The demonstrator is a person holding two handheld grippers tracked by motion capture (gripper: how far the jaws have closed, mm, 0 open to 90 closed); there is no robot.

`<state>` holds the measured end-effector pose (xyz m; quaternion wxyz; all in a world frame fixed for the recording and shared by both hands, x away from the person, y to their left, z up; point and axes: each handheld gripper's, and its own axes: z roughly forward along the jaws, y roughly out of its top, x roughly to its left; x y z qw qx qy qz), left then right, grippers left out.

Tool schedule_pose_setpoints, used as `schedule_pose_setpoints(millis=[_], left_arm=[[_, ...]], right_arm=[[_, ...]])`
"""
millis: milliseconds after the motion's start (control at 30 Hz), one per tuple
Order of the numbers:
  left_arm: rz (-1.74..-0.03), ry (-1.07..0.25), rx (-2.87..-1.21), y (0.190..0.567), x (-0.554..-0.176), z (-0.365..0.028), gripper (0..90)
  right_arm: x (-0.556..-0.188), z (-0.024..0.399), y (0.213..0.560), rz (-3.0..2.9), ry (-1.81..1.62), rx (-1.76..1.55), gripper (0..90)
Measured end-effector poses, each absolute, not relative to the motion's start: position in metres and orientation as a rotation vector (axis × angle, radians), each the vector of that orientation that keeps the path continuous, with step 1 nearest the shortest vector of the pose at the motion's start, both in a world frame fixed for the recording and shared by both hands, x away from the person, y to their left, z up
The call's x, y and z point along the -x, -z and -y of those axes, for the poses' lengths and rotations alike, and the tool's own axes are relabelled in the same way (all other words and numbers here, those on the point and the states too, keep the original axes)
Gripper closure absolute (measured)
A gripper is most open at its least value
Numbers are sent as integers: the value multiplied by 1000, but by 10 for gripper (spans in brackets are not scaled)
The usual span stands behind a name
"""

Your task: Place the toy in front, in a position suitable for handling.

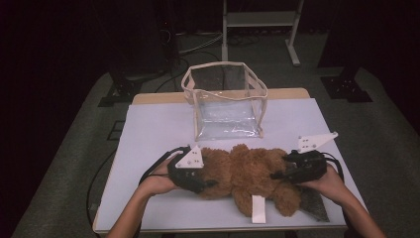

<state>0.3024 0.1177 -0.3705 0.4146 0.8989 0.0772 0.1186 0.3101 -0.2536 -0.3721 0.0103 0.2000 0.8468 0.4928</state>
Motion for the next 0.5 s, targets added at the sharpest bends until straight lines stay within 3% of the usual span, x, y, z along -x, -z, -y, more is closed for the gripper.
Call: schedule_pose_setpoints(millis=[333,500], left_arm=[[-246,-298,-2272,382,-297,-144,304],[-251,-290,-2250,384,-299,-147,264]], right_arm=[[-321,221,390,-2718,-1521,-588,463],[-322,222,393,-2726,-1521,-604,389]])
